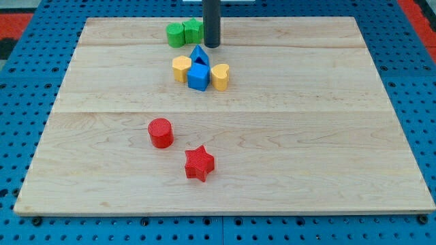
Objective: Move the green blocks towards the left side of the yellow hexagon
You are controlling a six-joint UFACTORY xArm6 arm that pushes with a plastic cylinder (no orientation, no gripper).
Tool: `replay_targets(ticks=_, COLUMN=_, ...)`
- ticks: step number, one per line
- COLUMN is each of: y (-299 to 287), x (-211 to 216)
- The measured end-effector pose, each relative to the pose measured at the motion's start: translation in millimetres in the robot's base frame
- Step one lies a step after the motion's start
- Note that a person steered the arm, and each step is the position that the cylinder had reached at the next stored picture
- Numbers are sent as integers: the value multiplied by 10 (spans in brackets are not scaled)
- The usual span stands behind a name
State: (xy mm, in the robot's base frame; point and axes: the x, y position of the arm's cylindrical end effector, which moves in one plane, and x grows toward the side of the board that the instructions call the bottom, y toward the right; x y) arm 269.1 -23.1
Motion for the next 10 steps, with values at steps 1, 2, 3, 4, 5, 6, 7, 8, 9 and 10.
replay_targets(ticks=1, y=-223, x=192)
replay_targets(ticks=2, y=-104, x=365)
replay_targets(ticks=3, y=204, x=289)
replay_targets(ticks=4, y=660, x=-198)
replay_targets(ticks=5, y=258, x=-614)
replay_targets(ticks=6, y=-500, x=-508)
replay_targets(ticks=7, y=-709, x=-20)
replay_targets(ticks=8, y=-711, x=86)
replay_targets(ticks=9, y=-759, x=86)
replay_targets(ticks=10, y=-858, x=265)
